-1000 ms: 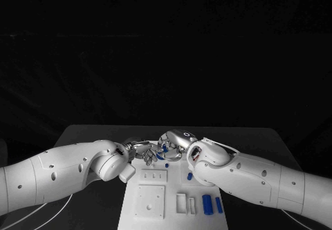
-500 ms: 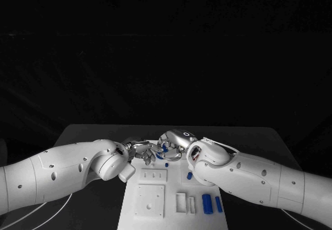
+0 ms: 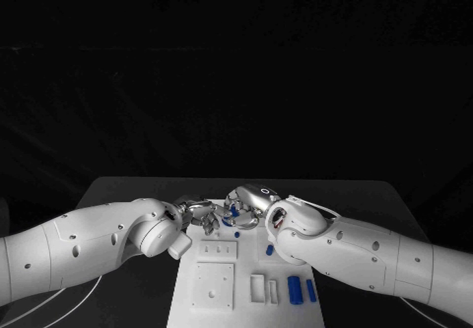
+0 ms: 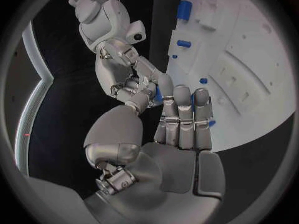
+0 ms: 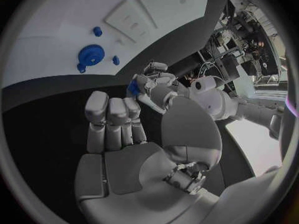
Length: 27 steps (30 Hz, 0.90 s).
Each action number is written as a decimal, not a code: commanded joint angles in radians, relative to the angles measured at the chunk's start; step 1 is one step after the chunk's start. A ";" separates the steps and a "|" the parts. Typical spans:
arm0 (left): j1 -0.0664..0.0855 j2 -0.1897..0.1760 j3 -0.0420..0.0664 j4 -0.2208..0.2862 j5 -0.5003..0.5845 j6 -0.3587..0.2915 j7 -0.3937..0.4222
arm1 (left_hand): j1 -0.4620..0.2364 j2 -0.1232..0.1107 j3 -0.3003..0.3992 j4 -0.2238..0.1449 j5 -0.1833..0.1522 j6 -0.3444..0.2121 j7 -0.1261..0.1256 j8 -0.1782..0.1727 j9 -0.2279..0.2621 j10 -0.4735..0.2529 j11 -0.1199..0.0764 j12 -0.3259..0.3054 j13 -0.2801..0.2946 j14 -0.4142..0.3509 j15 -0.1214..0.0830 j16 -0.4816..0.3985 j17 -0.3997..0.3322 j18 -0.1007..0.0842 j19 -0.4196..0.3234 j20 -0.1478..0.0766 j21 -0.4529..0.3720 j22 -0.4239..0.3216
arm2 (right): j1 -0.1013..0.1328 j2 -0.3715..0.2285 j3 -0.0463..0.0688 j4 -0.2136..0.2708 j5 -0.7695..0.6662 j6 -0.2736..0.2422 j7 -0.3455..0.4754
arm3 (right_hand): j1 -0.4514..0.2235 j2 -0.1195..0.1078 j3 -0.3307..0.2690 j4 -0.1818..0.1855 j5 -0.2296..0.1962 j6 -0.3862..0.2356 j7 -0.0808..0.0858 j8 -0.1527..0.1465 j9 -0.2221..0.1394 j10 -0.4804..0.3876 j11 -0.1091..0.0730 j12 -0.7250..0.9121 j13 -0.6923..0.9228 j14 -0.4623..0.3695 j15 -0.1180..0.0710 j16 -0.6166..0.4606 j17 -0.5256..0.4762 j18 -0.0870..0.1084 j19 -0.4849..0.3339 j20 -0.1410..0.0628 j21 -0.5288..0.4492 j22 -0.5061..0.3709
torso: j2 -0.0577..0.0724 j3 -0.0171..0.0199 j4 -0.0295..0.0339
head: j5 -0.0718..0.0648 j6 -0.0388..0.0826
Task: Assemble the parts on the task board
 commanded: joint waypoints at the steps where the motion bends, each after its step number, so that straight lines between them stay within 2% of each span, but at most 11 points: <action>1: 0.002 0.001 0.002 0.002 -0.002 0.001 0.006 | 0.005 -0.013 -0.010 -0.002 -0.012 0.086 -0.061 0.000 0.091 0.006 -0.004 0.030 0.016 0.000 -0.019 0.033 0.000 -0.012 0.007 -0.111 0.017 -0.001 | -0.002 -0.002 -0.001 -0.002 -0.003 0.019 -0.001 | -0.001 0.009 0.007 0.001 0.004 0.060 0.034 0.003 0.036 0.008 -0.001 0.006 0.001 0.001 -0.007 -0.005 0.001 0.098 0.003 -0.004 0.000 0.010 | 0.000 0.0001 0.0003 | -0.001 -0.001; 5: 0.002 0.001 0.002 0.004 0.001 0.007 0.009 | -0.009 -0.021 -0.018 0.003 -0.022 0.088 -0.062 -0.006 0.096 0.001 -0.006 0.052 0.027 -0.003 -0.024 0.054 -0.005 -0.014 0.006 -0.116 0.028 -0.004 | -0.002 -0.002 -0.001 -0.003 -0.003 0.018 -0.001 | -0.001 0.009 0.007 0.001 0.004 0.060 0.034 0.003 0.036 0.009 -0.001 0.007 0.002 0.001 -0.007 -0.005 0.001 0.098 0.003 -0.004 0.000 0.010 | 0.000 0.0000 -0.0002 | -0.001 -0.001; 11: 0.002 0.001 0.001 0.003 0.001 0.012 0.005 | -0.056 -0.067 -0.027 0.025 -0.021 0.079 -0.059 -0.020 0.098 -0.011 -0.004 0.067 0.032 -0.011 -0.025 0.069 -0.021 -0.016 0.001 -0.123 0.035 -0.014 | -0.002 -0.003 -0.001 -0.003 -0.003 0.018 -0.002 | -0.001 0.009 0.008 0.000 0.004 0.060 0.033 0.003 0.036 0.010 -0.001 0.007 0.002 0.001 -0.007 -0.005 0.001 0.098 0.003 -0.004 0.000 0.010 | 0.000 -0.0001 0.0011 | -0.002 -0.002; 14: 0.002 0.000 0.001 0.002 0.002 0.010 0.004 | -0.067 -0.081 -0.023 0.037 -0.021 0.078 -0.059 -0.024 0.100 -0.014 -0.004 0.071 0.033 -0.013 -0.025 0.074 -0.027 -0.016 0.000 -0.125 0.038 -0.018 | -0.002 -0.003 -0.001 -0.003 -0.003 0.019 -0.002 | -0.002 0.009 0.008 0.000 0.004 0.060 0.033 0.003 0.036 0.010 -0.001 0.008 0.003 0.001 -0.007 -0.006 0.001 0.098 0.003 -0.004 0.000 0.010 | 0.000 0.0000 0.0018 | -0.002 -0.003; 22: 0.002 0.000 0.001 0.002 0.004 0.016 0.000 | -0.084 -0.095 -0.018 0.056 -0.021 0.072 -0.057 -0.031 0.100 -0.019 -0.003 0.075 0.034 -0.016 -0.025 0.079 -0.035 -0.017 -0.004 -0.128 0.041 -0.022 | -0.003 -0.002 -0.001 -0.004 -0.003 0.019 -0.002 | -0.002 0.009 0.008 0.000 0.004 0.060 0.033 0.003 0.036 0.011 -0.001 0.008 0.003 0.001 -0.007 -0.006 0.001 0.098 0.003 -0.004 0.000 0.010 | 0.000 -0.0001 0.0012 | -0.003 -0.004; 27: 0.002 0.000 0.001 0.001 0.004 0.017 -0.004 | -0.071 -0.087 -0.003 0.053 0.007 0.072 -0.056 -0.034 0.104 -0.022 -0.003 0.081 0.034 -0.019 -0.025 0.086 -0.044 -0.019 -0.007 -0.131 0.047 -0.025 | -0.004 -0.002 -0.001 -0.005 -0.003 0.020 -0.002 | -0.002 0.010 0.009 0.000 0.004 0.060 0.033 0.003 0.036 0.011 -0.001 0.008 0.003 0.001 -0.007 -0.006 0.001 0.098 0.004 -0.005 -0.001 0.009 | 0.000 0.0001 0.0008 | -0.002 -0.004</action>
